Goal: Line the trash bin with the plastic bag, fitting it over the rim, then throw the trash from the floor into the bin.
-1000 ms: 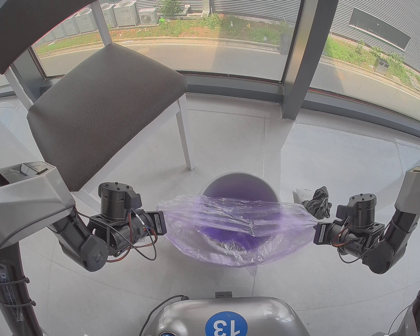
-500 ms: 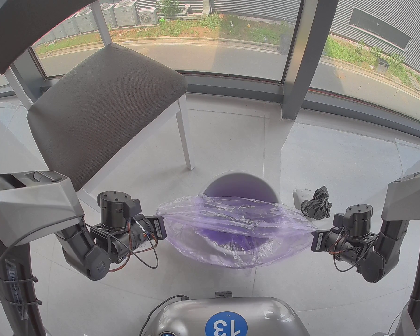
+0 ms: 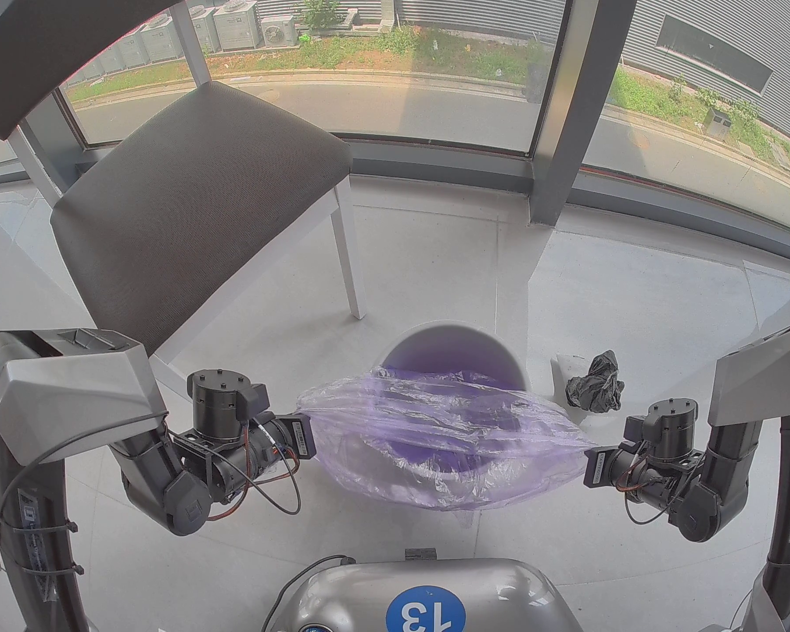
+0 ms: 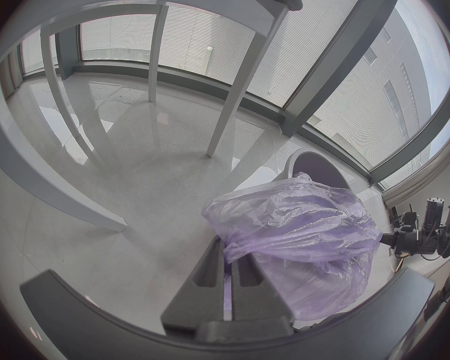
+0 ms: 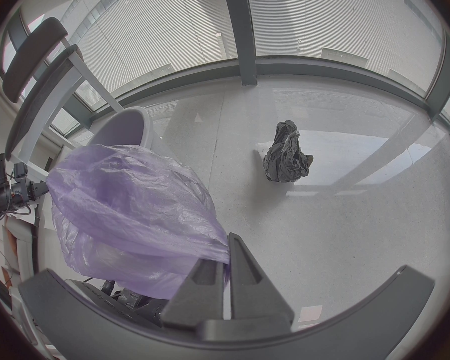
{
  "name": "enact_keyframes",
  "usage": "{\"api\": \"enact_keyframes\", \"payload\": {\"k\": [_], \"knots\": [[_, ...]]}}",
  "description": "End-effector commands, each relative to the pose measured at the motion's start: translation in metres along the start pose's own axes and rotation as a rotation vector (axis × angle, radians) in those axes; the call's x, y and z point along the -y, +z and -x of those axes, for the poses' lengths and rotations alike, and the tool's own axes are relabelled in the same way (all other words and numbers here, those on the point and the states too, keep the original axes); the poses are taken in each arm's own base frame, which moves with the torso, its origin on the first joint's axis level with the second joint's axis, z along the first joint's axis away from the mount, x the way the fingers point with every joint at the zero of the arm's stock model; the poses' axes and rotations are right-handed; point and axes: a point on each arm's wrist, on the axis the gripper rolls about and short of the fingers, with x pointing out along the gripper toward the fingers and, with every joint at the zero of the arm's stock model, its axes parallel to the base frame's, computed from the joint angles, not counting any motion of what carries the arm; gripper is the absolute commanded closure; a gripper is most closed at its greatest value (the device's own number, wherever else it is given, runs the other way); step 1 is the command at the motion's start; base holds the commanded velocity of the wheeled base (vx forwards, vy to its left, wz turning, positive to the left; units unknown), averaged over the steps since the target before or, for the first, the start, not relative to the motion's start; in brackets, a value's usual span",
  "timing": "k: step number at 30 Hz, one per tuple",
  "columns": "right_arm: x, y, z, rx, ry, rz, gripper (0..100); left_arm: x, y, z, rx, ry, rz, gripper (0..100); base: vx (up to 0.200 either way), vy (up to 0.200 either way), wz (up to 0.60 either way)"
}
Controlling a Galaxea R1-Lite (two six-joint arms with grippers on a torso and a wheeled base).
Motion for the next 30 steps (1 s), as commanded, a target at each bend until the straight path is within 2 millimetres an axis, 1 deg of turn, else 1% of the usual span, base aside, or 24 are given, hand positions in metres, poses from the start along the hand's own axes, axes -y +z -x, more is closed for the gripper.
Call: {"api": "enact_keyframes", "payload": {"k": [1,12,13,18,21,23,24,27,30], "knots": [[0.0,-0.001,0.0,-0.003,0.001,0.001,100,0.0,0.001,0.001,0.003,0.0,0.002,100,0.0,0.0,0.0],[-0.001,-0.002,0.0,-0.008,0.002,0.004,100,0.001,0.001,0.005,0.01,-0.007,0.008,100,0.0,0.0,0.0],[-0.001,-0.003,-0.001,-0.01,0.003,0.005,0,0.001,0.001,0.005,0.01,-0.007,0.009,100,0.0,0.0,0.0],[-0.002,-0.002,0.001,-0.01,0.005,0.006,0,0.001,0.0,0.006,0.012,-0.012,0.036,100,0.0,0.0,0.0],[-0.001,-0.003,0.007,-0.018,0.001,0.015,0,0.002,-0.002,0.009,0.006,-0.012,0.035,100,0.0,0.0,0.0],[-0.001,0.0,0.018,-0.018,0.001,0.041,0,0.001,-0.002,0.013,0.016,-0.015,0.037,100,0.0,0.0,0.0],[-0.001,0.0,0.018,-0.018,0.001,0.041,0,0.001,-0.002,0.013,0.016,-0.015,0.037,100,0.0,0.0,0.0],[-0.004,0.01,0.035,0.018,0.013,0.068,0,0.002,-0.002,0.015,0.035,-0.025,0.037,100,0.0,0.0,0.0],[-0.008,0.015,0.045,0.04,0.034,0.088,0,0.002,-0.001,0.015,0.041,-0.027,0.04,100,0.0,0.0,0.0]]}}
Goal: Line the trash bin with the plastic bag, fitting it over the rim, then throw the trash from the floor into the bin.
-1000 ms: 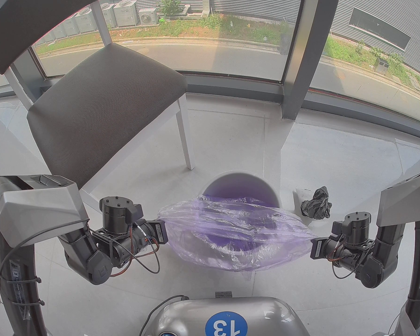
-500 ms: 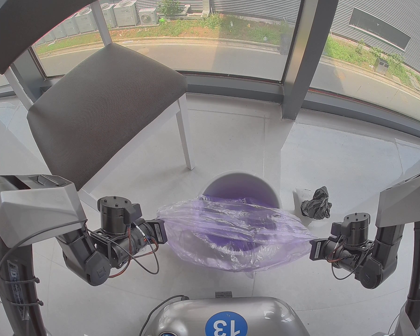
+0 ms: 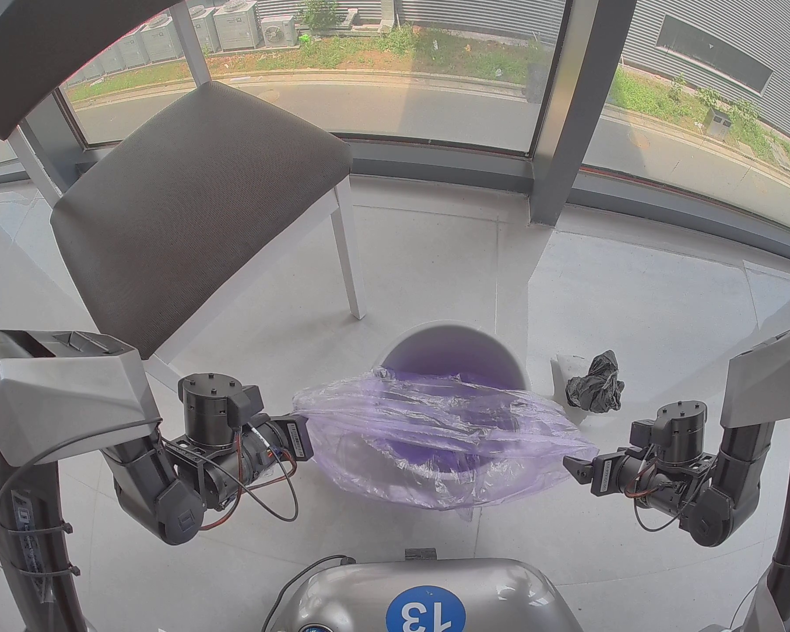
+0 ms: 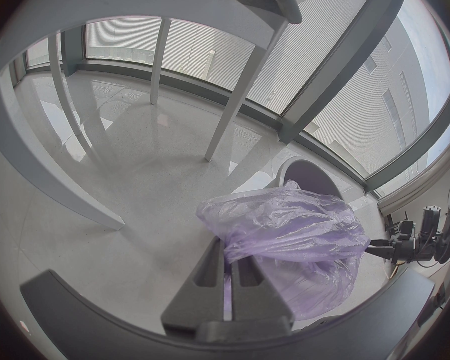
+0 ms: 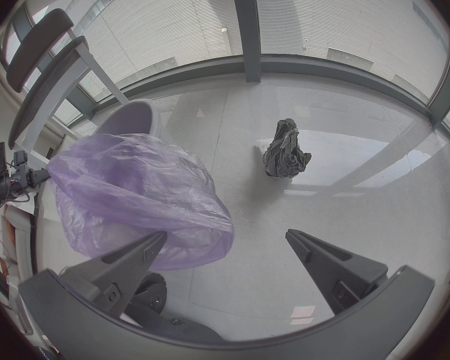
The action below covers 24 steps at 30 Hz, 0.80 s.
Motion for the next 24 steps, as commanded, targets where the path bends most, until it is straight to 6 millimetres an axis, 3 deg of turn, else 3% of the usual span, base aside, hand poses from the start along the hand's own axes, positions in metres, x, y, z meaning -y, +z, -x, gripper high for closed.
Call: {"api": "enact_keyframes", "payload": {"k": [1,4,6,9,10,11,12,15,18,24], "knots": [[-0.01,0.019,0.03,0.076,0.047,0.046,0,0.001,0.001,0.002,0.01,-0.005,0.021,100,0.0,0.0,0.0],[-0.015,0.028,0.043,0.095,0.065,0.078,0,0.001,0.003,0.003,0.02,-0.013,0.043,100,0.0,0.0,0.0],[-0.027,0.048,0.062,0.129,0.1,0.117,0,0.001,0.003,0.003,0.029,-0.02,0.049,100,0.0,0.0,0.0],[-0.041,0.066,0.076,0.147,0.14,0.139,0,0.0,0.004,0.003,0.046,-0.024,0.051,100,0.0,0.0,0.0],[-0.059,0.086,0.088,0.151,0.185,0.164,0,0.0,0.006,0.004,0.069,-0.032,0.053,100,0.0,0.0,0.0],[-0.059,0.086,0.088,0.151,0.185,0.164,0,0.0,0.006,0.004,0.069,-0.032,0.053,100,0.0,0.0,0.0],[-0.079,0.107,0.102,0.138,0.235,0.193,0,0.0,0.007,0.005,0.083,-0.038,0.061,100,0.0,0.0,0.0],[-0.111,0.132,0.116,0.084,0.302,0.244,0,0.003,0.005,0.005,0.087,-0.054,0.071,100,0.0,0.0,0.0],[-0.132,0.138,0.111,0.069,0.341,0.307,0,0.007,-0.002,0.005,0.077,-0.069,0.072,100,0.0,0.0,0.0],[-0.144,0.13,0.08,0.055,0.342,0.488,0,0.005,-0.009,-0.001,0.08,-0.07,0.067,100,0.0,0.0,0.0]]}}
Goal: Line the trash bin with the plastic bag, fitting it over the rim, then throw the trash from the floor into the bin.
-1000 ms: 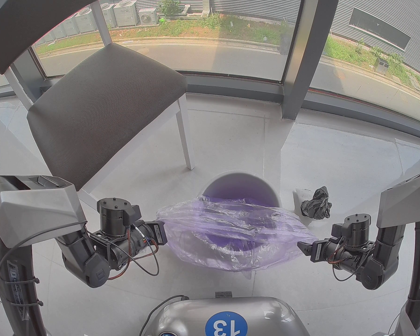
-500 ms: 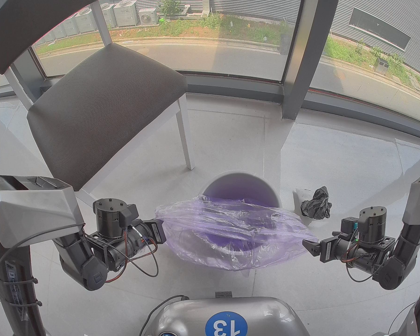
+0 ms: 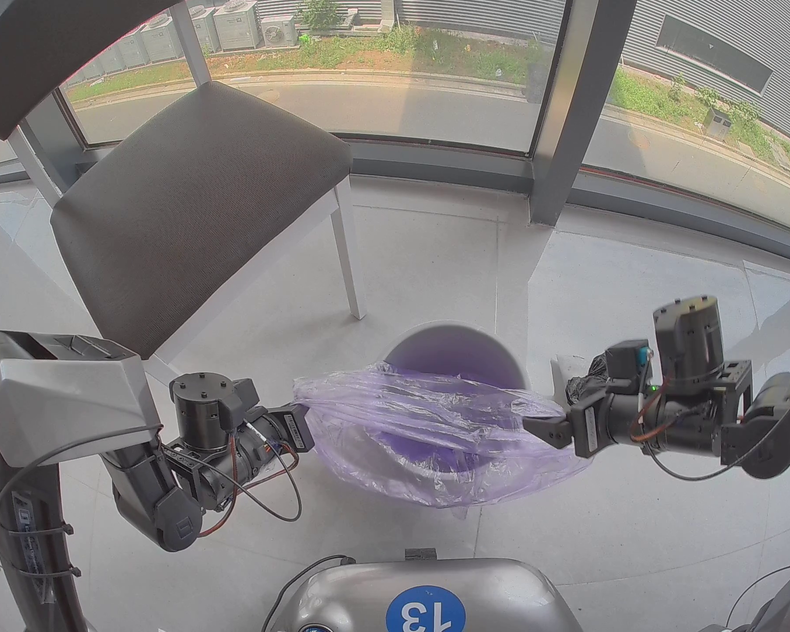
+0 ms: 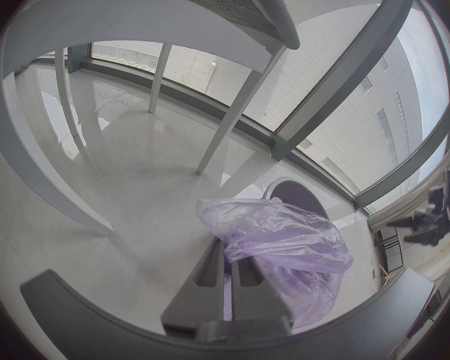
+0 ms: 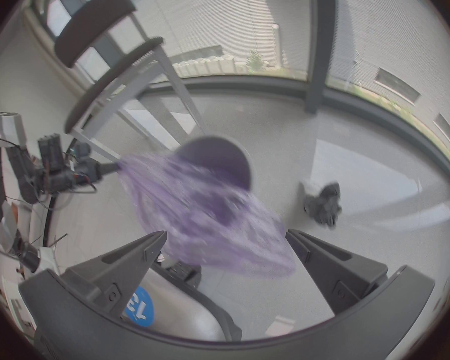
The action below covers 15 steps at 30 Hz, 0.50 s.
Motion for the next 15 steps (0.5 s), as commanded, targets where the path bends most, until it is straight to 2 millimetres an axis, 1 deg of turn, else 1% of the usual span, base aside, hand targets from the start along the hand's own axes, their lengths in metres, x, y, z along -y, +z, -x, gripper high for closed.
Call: {"api": "enact_keyframes", "payload": {"k": [1,4,5,6,7,8,9,10,12,15], "knots": [[-0.036,0.03,-0.012,0.064,0.095,0.226,0,-0.003,-0.015,-0.005,-0.017,-0.005,0.005,100,0.0,0.0,0.0],[-0.042,0.038,-0.014,0.095,0.14,0.314,0,-0.002,-0.015,-0.005,-0.016,-0.009,0.003,100,0.0,0.0,0.0],[-0.042,0.038,-0.014,0.095,0.14,0.314,0,-0.002,-0.015,-0.005,-0.016,-0.009,0.003,100,0.0,0.0,0.0],[-0.044,0.042,-0.013,0.116,0.184,0.38,0,-0.001,-0.015,-0.004,-0.015,-0.012,0.002,100,0.0,0.0,0.0],[-0.044,0.043,-0.013,0.126,0.196,0.419,0,0.0,-0.015,-0.004,-0.015,-0.014,-0.001,100,0.0,0.0,0.0],[-0.044,0.043,-0.013,0.126,0.196,0.419,0,0.0,-0.015,-0.004,-0.015,-0.014,-0.001,100,0.0,0.0,0.0],[-0.046,0.041,-0.013,0.126,0.21,0.47,0,0.002,-0.015,-0.004,-0.009,-0.02,-0.002,100,0.0,0.0,0.0],[-0.046,0.037,-0.017,0.115,0.211,0.52,0,0.002,-0.016,-0.005,-0.011,-0.022,-0.002,0,0.0,0.0,0.0],[-0.045,0.027,-0.021,0.088,0.214,0.569,0,0.001,-0.017,-0.005,-0.011,-0.022,-0.002,0,0.0,0.0,0.0],[-0.044,0.02,-0.024,0.061,0.219,0.576,0,0.001,-0.016,-0.005,-0.004,-0.023,0.001,0,0.0,0.0,0.0]]}}
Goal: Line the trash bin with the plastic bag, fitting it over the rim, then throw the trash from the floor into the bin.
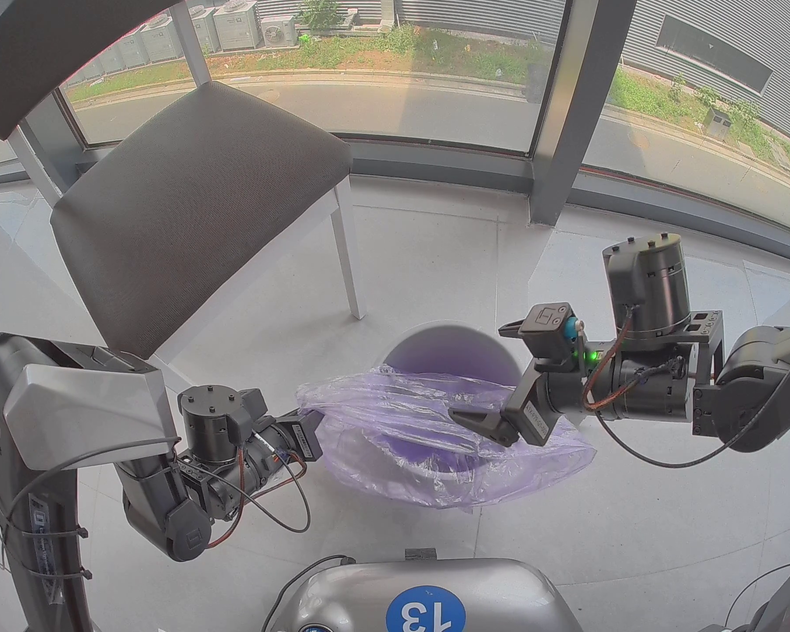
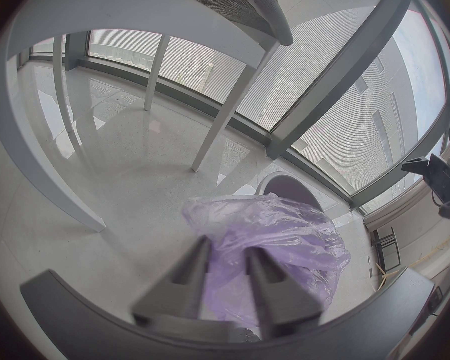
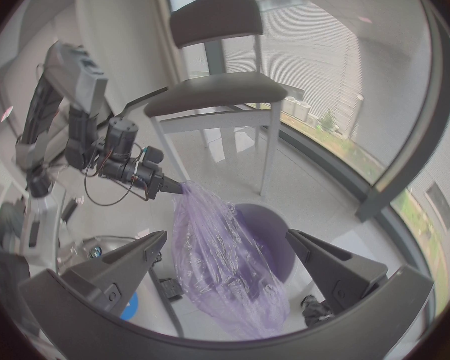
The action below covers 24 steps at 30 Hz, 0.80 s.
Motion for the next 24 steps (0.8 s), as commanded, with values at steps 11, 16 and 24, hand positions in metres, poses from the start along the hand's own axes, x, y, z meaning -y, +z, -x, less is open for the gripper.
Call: {"api": "enact_keyframes", "payload": {"k": [11,16,24], "knots": [[-0.016,-0.031,-0.031,-0.116,0.078,0.029,0,-0.012,-0.002,0.021,-0.018,-0.054,-0.048,0,0.0,0.0,0.0],[-0.02,-0.037,-0.042,-0.121,0.087,0.04,0,-0.029,0.001,0.054,-0.096,-0.12,-0.151,0,0.0,0.0,0.0],[-0.027,-0.042,-0.051,-0.138,0.109,0.044,0,-0.033,0.018,0.077,-0.069,-0.192,-0.176,0,0.0,0.0,0.0]]}}
